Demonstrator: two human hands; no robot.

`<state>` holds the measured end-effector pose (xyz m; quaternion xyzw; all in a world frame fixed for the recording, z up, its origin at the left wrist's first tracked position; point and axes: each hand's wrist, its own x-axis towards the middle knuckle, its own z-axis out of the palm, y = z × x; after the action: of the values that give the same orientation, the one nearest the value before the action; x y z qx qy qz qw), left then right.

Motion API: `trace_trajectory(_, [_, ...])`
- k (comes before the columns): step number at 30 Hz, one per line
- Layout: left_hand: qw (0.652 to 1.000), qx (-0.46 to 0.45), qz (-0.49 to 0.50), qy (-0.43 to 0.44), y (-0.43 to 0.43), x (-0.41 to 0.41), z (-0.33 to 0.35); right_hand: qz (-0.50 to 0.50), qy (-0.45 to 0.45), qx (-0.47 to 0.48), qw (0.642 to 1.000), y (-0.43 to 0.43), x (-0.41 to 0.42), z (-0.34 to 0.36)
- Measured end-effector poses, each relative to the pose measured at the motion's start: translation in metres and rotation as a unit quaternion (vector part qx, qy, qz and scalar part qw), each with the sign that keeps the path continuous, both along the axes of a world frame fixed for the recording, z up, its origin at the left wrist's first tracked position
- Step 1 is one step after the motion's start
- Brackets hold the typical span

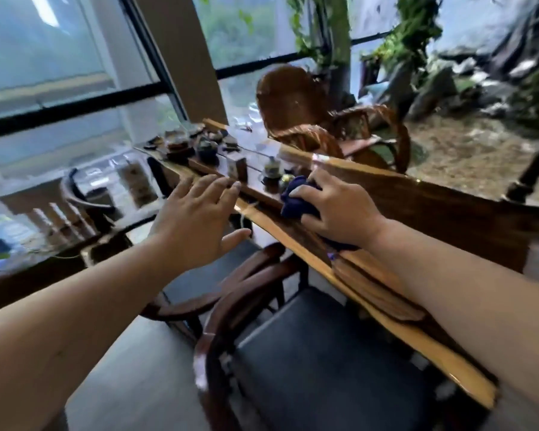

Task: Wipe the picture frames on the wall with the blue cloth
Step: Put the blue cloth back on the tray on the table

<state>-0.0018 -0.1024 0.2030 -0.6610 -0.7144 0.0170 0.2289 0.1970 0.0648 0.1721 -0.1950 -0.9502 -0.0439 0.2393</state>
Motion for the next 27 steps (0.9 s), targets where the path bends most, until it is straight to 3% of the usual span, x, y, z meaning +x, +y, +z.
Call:
trace_trajectory(10, [0.987, -0.113, -0.047, -0.107, 0.105, 0.072, -0.141, -0.141, -0.114, -0.095, 0.979, 0.088, 0.132, -0.160])
trace_trajectory(17, [0.979, -0.158, -0.046, -0.124, 0.135, 0.078, -0.225, -0.170, -0.180, -0.120, 0.961, 0.130, 0.130, -0.252])
trace_trajectory(22, [0.972, -0.188, -0.035, -0.138, 0.138, 0.072, -0.262, -0.186, -0.162, -0.151, 0.957, 0.154, 0.112, -0.292])
trace_trajectory(27, [0.965, -0.220, -0.016, -0.140, 0.139, 0.065, -0.276, -0.225, -0.234, -0.216, 0.921, 0.154, 0.108, -0.324])
